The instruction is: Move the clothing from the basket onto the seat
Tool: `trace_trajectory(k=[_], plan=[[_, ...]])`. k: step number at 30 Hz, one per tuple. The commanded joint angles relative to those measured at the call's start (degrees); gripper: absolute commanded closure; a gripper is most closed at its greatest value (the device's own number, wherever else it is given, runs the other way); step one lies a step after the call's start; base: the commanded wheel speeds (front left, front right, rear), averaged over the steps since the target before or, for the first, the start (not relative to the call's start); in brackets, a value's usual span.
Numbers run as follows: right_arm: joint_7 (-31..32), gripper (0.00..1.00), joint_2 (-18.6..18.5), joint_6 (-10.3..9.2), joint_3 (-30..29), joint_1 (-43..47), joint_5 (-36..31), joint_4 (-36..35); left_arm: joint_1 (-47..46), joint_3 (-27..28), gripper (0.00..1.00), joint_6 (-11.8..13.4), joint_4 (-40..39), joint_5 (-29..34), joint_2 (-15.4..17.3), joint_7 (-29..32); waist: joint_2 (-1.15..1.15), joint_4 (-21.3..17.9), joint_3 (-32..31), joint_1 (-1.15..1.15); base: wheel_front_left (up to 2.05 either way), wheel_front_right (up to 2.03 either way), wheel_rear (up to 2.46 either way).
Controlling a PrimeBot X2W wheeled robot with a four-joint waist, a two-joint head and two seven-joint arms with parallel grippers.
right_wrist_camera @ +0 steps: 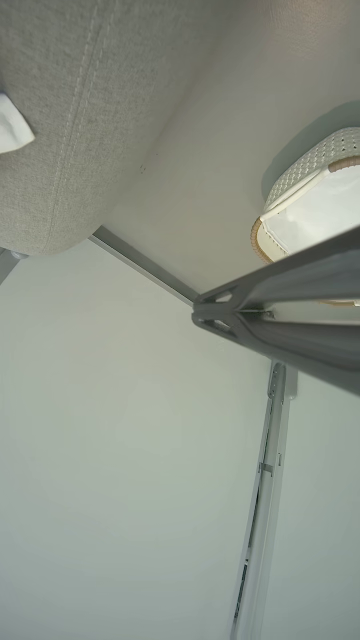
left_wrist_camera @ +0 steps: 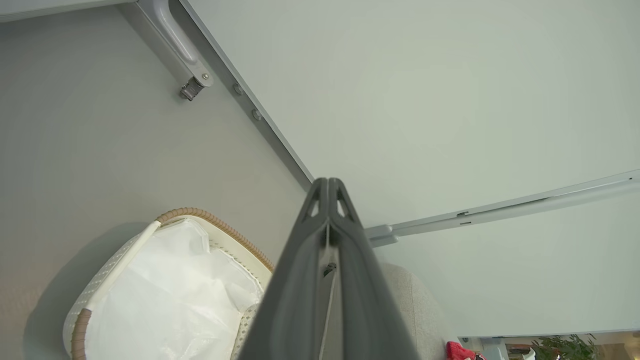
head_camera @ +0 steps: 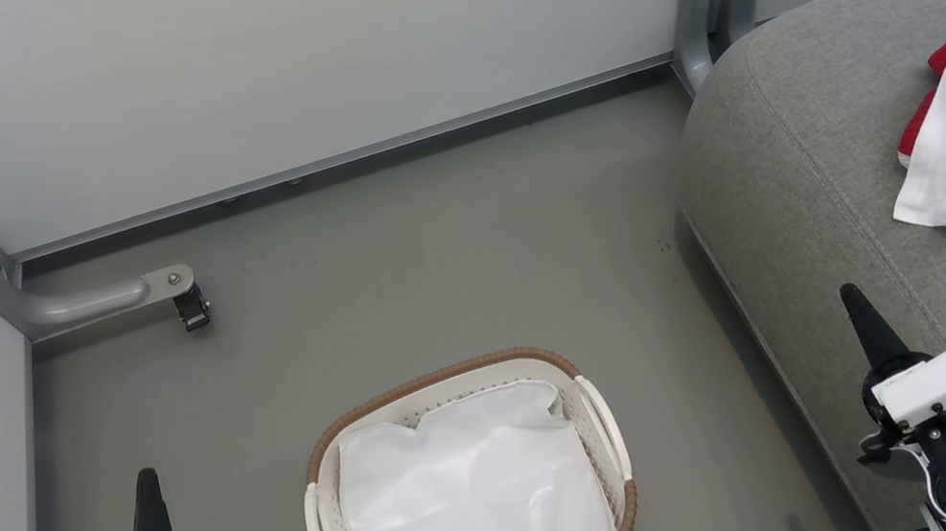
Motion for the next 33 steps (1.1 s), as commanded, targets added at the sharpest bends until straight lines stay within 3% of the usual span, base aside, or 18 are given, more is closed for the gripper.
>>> trace_trajectory(k=[1,33], plan=[[0.5,1.0,-0.3,-0.03,-0.4,0.4,1.7,-0.8,-1.4,0.3,1.0,-0.1,-0.7,-1.4,0.1,0.3,0.0,0.0,-0.1,0.0,0.0,0.0,0.0],[4.8,1.0,-0.5,-0.02,-2.7,1.9,17.4,-2.7,-2.1,1.2,1.0,-0.2,-2.6,-15.8,-0.3,4.6,0.0,0.8,-1.7,0.0,0.0,0.0,0.0]])
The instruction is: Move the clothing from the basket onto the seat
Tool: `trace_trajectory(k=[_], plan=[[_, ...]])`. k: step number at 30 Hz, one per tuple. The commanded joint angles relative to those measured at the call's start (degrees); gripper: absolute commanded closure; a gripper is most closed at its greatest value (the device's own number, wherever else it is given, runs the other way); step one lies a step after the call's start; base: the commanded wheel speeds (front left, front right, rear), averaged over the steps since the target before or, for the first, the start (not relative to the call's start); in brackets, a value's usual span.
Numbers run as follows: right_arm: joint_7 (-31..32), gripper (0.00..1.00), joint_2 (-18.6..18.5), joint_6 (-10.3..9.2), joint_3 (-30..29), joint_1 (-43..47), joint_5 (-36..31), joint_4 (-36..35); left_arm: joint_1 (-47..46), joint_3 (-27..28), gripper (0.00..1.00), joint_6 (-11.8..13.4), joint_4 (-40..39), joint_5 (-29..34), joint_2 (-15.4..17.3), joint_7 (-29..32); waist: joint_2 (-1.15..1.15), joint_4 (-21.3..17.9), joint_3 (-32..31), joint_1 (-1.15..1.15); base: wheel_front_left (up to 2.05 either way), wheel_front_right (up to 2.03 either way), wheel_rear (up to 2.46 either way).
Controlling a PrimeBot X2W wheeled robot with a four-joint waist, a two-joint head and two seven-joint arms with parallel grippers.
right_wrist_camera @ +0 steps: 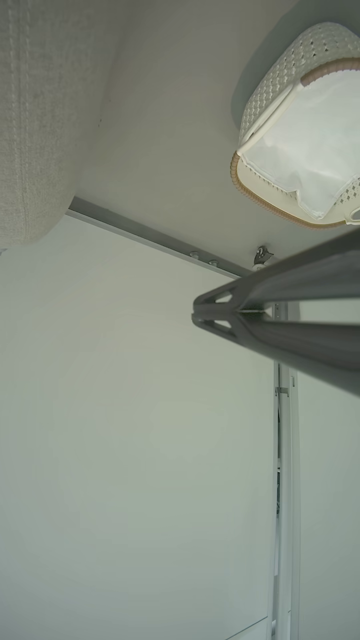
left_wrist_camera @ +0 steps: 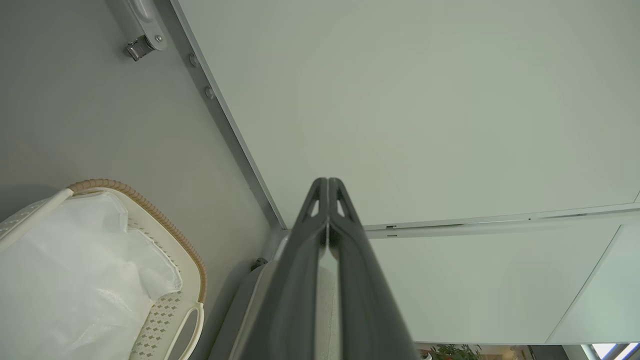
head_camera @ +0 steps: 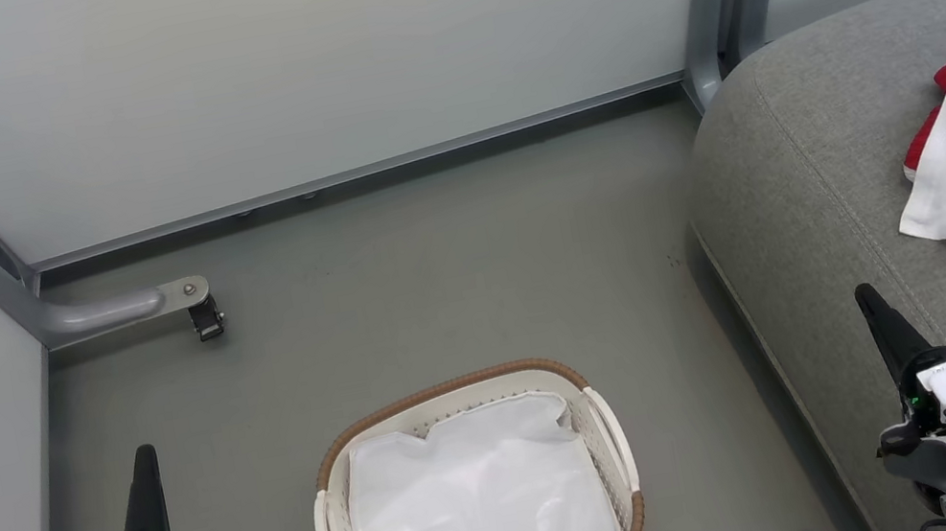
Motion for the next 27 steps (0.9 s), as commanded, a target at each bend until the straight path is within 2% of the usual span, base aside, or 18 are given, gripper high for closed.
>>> trace_trajectory(k=[1,27], plan=[[0.4,1.0,-0.4,0.01,-0.3,0.6,1.3,-0.5,-1.2,0.3,1.0,-0.2,-0.5,-1.3,0.0,0.4,0.0,0.0,-0.1,0.0,0.0,0.0,0.0],[3.1,1.0,-0.4,0.0,-1.8,1.6,11.2,-1.7,-1.6,0.9,1.0,-0.2,-1.6,-10.2,-0.3,3.1,0.0,0.6,-1.4,0.0,0.0,0.0,0.0]])
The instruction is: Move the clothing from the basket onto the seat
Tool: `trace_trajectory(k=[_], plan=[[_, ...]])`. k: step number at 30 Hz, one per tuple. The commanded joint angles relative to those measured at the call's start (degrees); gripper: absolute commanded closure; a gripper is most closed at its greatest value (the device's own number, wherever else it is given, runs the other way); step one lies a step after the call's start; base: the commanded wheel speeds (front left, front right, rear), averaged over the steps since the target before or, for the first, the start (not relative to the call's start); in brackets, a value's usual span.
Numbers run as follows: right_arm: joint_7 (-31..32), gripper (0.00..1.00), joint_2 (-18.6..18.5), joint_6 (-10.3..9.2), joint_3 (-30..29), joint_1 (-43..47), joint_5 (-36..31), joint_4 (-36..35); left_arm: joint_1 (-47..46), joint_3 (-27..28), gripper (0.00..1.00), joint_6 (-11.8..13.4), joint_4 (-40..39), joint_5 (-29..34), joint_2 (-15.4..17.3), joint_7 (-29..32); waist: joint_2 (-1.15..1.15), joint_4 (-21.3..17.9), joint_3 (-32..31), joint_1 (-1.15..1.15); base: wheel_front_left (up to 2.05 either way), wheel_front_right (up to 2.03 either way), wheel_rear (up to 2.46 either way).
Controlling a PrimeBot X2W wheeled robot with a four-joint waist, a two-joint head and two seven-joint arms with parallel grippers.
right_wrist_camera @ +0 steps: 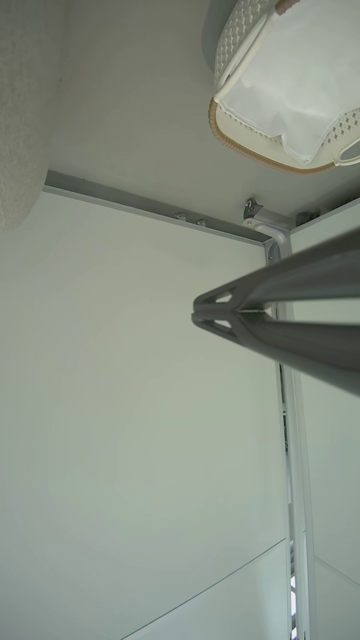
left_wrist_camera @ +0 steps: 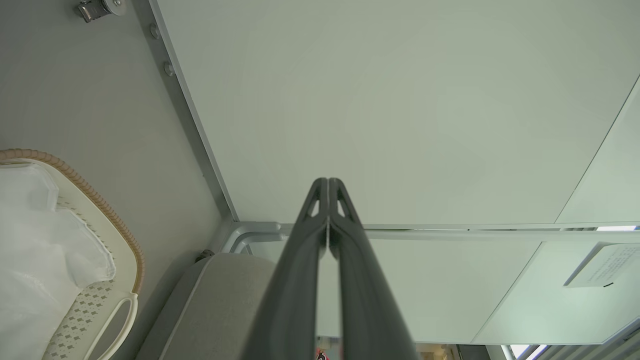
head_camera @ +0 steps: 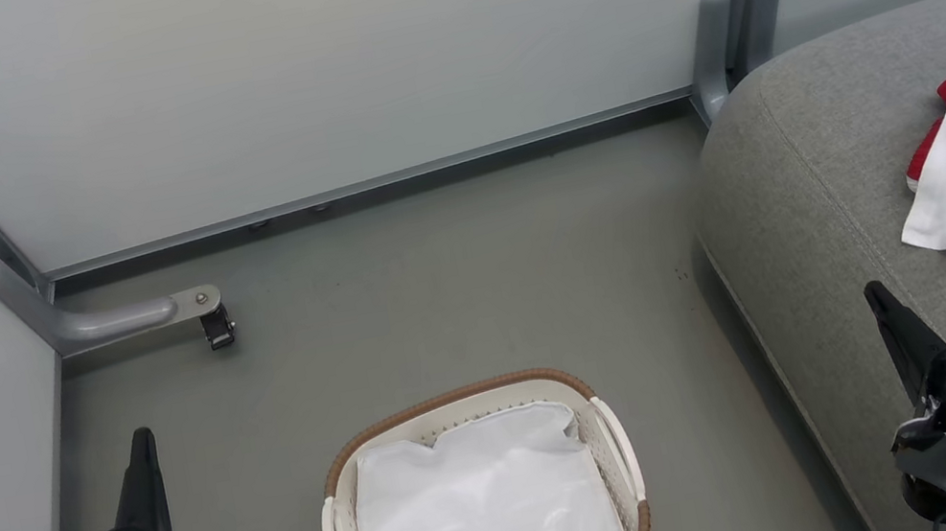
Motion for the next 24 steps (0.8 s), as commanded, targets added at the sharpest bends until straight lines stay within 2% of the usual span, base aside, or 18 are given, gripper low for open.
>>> trace_trajectory(k=[1,24], plan=[[0.2,1.0,-0.4,0.0,-0.2,0.7,0.4,-0.3,-0.9,0.2,1.0,-0.2,-0.2,-0.3,-0.1,0.3,0.0,0.0,0.0,0.0,0.0,0.0,0.0],[0.2,1.0,-0.3,0.0,-0.2,0.6,0.4,-0.2,-0.8,0.1,1.0,-0.2,-0.2,-0.3,-0.1,0.2,0.0,0.0,0.0,0.0,0.0,0.0,0.0]])
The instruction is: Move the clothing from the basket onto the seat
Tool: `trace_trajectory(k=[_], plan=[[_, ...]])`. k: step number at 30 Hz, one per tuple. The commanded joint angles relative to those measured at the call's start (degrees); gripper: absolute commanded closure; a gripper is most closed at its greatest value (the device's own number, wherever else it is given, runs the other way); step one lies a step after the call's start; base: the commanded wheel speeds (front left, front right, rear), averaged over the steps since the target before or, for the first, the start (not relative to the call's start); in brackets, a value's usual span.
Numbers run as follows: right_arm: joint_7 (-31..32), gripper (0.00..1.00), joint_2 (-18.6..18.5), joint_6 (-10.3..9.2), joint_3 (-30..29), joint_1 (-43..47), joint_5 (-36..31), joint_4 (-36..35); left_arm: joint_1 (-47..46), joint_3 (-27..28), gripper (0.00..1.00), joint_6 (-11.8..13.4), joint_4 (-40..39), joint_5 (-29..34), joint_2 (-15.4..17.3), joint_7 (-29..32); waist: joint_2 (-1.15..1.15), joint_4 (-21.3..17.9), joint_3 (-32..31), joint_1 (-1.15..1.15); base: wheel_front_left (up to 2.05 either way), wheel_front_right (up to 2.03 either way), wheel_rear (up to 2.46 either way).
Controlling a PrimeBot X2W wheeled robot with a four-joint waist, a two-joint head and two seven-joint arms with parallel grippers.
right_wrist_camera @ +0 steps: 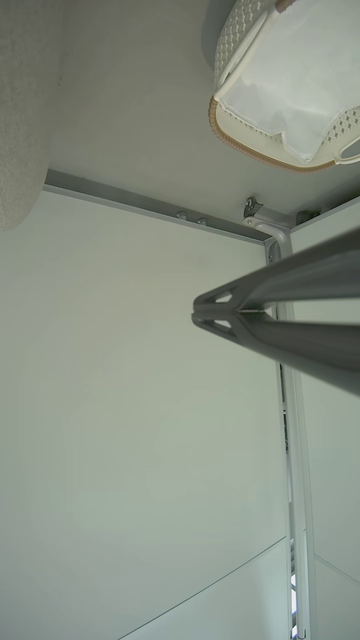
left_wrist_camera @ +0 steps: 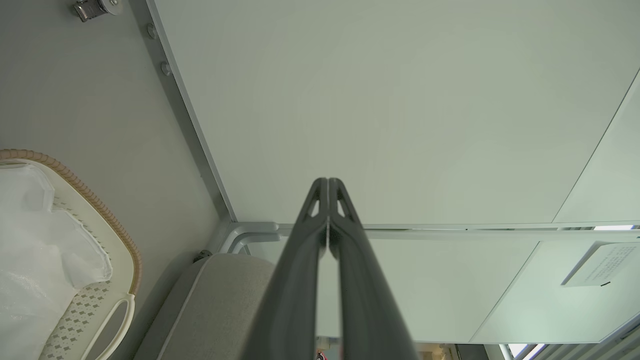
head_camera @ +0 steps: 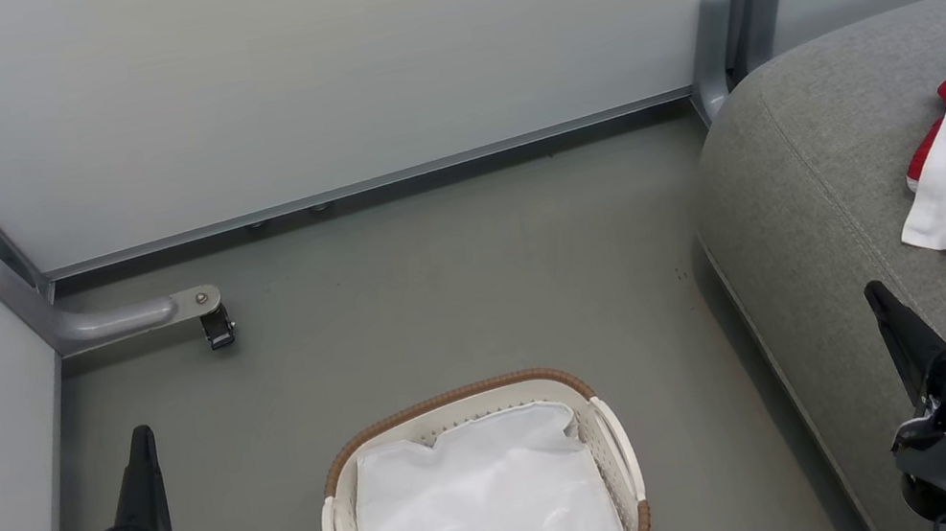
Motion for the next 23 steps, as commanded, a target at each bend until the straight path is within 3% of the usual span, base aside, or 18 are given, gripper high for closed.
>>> trace_trajectory(k=[1,23], plan=[[0.2,1.0,-0.3,0.0,-0.2,0.6,0.2,-0.2,-0.6,0.1,1.0,-0.2,-0.1,-0.2,0.0,0.2,0.0,0.0,0.0,0.0,0.0,0.0,0.0],[0.2,1.0,-0.3,0.0,-0.2,0.6,0.2,-0.2,-0.6,0.1,1.0,-0.2,-0.1,-0.2,0.0,0.2,0.0,0.0,0.0,0.0,0.0,0.0,0.0]])
